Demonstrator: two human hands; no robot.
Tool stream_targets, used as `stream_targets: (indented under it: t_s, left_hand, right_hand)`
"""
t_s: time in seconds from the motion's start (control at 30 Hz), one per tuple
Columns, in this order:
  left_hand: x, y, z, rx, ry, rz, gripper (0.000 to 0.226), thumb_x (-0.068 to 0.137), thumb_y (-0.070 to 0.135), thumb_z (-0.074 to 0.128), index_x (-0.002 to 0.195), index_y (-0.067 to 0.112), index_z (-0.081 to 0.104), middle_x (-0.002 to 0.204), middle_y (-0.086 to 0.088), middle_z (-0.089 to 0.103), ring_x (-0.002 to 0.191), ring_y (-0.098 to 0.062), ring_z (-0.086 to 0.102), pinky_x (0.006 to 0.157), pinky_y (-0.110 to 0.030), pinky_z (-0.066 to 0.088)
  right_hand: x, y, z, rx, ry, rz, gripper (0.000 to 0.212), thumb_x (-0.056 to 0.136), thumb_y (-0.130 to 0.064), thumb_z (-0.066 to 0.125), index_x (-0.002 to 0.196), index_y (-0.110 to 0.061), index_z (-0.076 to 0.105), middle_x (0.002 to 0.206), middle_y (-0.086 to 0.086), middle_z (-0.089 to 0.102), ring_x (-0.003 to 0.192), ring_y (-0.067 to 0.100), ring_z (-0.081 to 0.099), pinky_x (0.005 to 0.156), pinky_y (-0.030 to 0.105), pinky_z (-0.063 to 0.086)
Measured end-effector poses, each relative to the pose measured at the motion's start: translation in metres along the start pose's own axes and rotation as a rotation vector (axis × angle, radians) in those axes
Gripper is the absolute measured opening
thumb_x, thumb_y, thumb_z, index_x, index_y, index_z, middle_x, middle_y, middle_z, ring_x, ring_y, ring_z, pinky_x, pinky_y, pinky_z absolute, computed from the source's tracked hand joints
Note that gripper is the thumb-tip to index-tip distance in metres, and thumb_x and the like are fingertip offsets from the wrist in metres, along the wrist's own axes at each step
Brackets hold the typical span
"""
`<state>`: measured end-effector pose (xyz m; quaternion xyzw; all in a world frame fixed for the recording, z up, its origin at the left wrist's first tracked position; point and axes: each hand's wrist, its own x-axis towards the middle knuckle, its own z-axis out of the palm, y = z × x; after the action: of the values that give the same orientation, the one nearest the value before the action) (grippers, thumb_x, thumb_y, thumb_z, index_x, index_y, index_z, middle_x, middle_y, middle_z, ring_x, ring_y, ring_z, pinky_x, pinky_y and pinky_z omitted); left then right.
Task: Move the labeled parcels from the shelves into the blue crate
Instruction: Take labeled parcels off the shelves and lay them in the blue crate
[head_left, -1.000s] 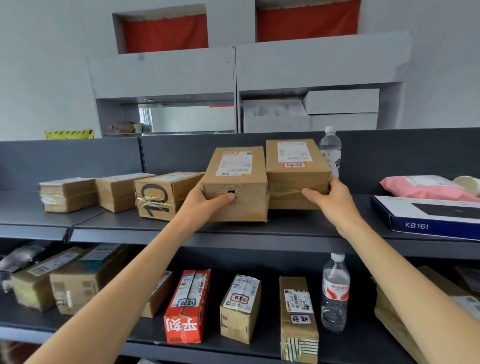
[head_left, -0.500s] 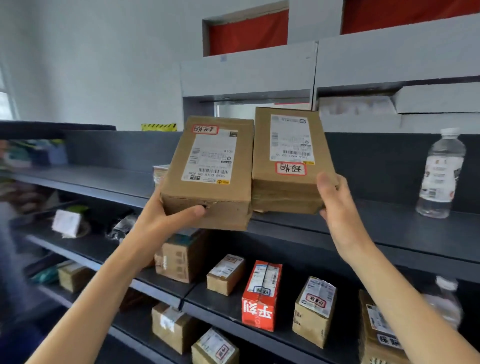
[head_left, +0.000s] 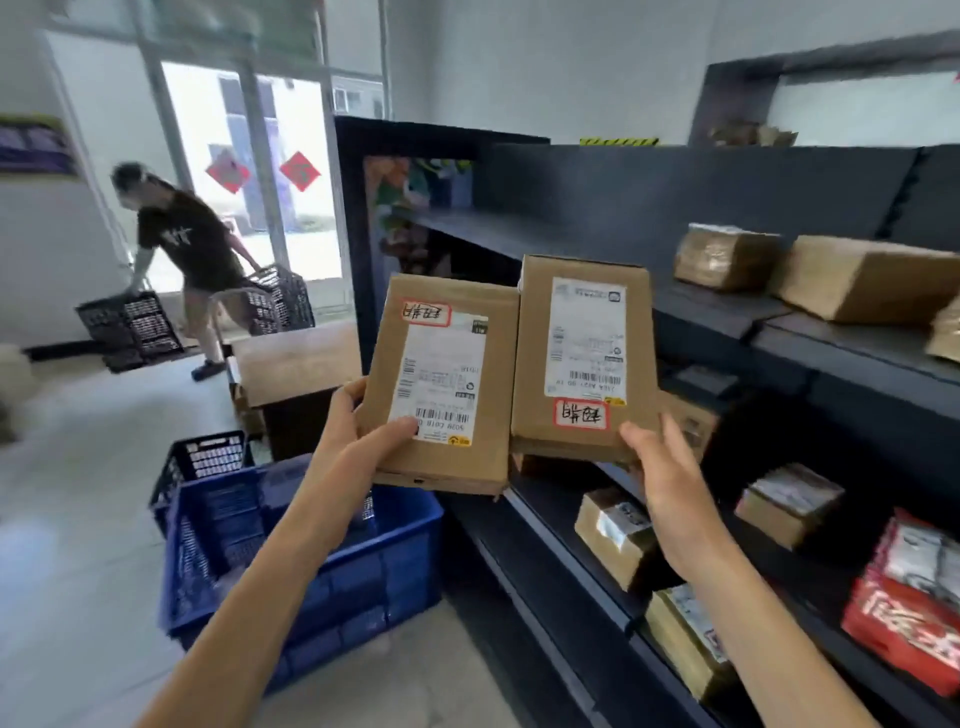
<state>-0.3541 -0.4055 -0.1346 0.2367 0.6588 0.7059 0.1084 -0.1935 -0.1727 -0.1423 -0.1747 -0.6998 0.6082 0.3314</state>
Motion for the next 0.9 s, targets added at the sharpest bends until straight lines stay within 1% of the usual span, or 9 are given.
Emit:
stream_targets:
  t_s: [0.07,0.13,0.2,0.27,0.33,0.4,0.6,0.77,0.9]
  left_hand:
    - [-0.001,-0.029,-0.04,0.018,0.05,-0.041,0.056,0.084,0.028,0.07,0.134,0.036,0.047,0.119,0.008,0.068,0.109,-0.016,0.066,0.094,-0.045,0.054]
    - [0.0,-0.055,-0.075,0.03,0.077,-0.093,0.05,0.088,0.021,0.066,0.133,0.035,0.051,0.117,0.008,0.07,0.109,-0.018,0.067,0.095,-0.048,0.054]
    - [0.0,-0.076,-0.104,0.036,0.099,-0.14,0.048,0.089,0.016,0.064,0.133,0.031,0.052,0.117,0.006,0.071,0.108,-0.021,0.068,0.091,-0.048,0.056]
    - [0.0,-0.094,-0.127,0.033,0.141,-0.183,0.049,0.089,0.015,0.063,0.135,0.029,0.051,0.117,0.004,0.071,0.107,-0.023,0.068,0.084,-0.045,0.058]
    - [0.002,-0.11,-0.145,0.031,0.179,-0.221,0.051,0.089,0.013,0.063,0.137,0.029,0.05,0.118,0.004,0.07,0.107,-0.022,0.068,0.087,-0.046,0.057]
    - [0.009,-0.126,-0.158,0.038,0.203,-0.258,0.052,0.089,0.013,0.062,0.137,0.029,0.05,0.118,0.005,0.07,0.108,-0.021,0.068,0.09,-0.048,0.056]
    - [0.049,-0.17,-0.174,0.033,0.246,-0.342,0.054,0.089,0.018,0.063,0.138,0.031,0.046,0.119,0.007,0.068,0.108,-0.016,0.065,0.081,-0.034,0.054]
    - [0.108,-0.207,-0.178,0.104,0.271,-0.431,0.054,0.095,0.023,0.059,0.142,0.037,0.037,0.122,0.012,0.062,0.111,-0.01,0.06,0.078,-0.028,0.052]
    - [0.15,-0.234,-0.181,0.099,0.325,-0.516,0.052,0.096,0.025,0.059,0.141,0.037,0.037,0.124,0.01,0.062,0.112,-0.012,0.06,0.075,-0.025,0.051]
  right_hand:
    - [0.001,0.025,0.042,0.037,-0.076,0.058,0.037,0.1,-0.025,0.047,0.135,-0.037,0.051,0.124,-0.018,0.065,0.119,0.0,0.056,0.11,0.033,0.037]
    - [0.001,0.05,0.079,0.038,-0.141,0.099,0.042,0.1,-0.024,0.046,0.139,-0.042,0.046,0.126,-0.022,0.063,0.121,-0.001,0.053,0.11,0.032,0.035]
    - [0.001,0.071,0.114,0.037,-0.197,0.126,0.045,0.1,-0.029,0.047,0.142,-0.046,0.04,0.129,-0.024,0.06,0.123,-0.003,0.051,0.107,0.03,0.036]
    - [0.0,0.089,0.142,0.025,-0.23,0.151,0.046,0.098,-0.037,0.05,0.142,-0.044,0.039,0.129,-0.025,0.059,0.118,-0.008,0.052,0.099,0.023,0.039]
    - [0.002,0.105,0.165,0.004,-0.237,0.177,0.047,0.095,-0.043,0.054,0.14,-0.044,0.042,0.126,-0.027,0.059,0.113,-0.013,0.052,0.094,0.018,0.04]
    - [0.009,0.121,0.182,-0.005,-0.248,0.212,0.047,0.093,-0.045,0.055,0.139,-0.043,0.044,0.125,-0.027,0.06,0.113,-0.011,0.053,0.095,0.019,0.041]
    - [0.054,0.168,0.217,-0.013,-0.291,0.306,0.049,0.093,-0.044,0.057,0.14,-0.043,0.042,0.124,-0.025,0.061,0.112,-0.01,0.055,0.089,0.017,0.041]
    - [0.119,0.21,0.242,-0.01,-0.335,0.344,0.051,0.091,-0.043,0.059,0.139,-0.041,0.044,0.124,-0.023,0.062,0.113,-0.006,0.056,0.092,0.02,0.043]
    - [0.175,0.24,0.264,-0.013,-0.418,0.375,0.05,0.094,-0.039,0.058,0.141,-0.04,0.042,0.125,-0.022,0.061,0.11,-0.01,0.056,0.085,0.014,0.043]
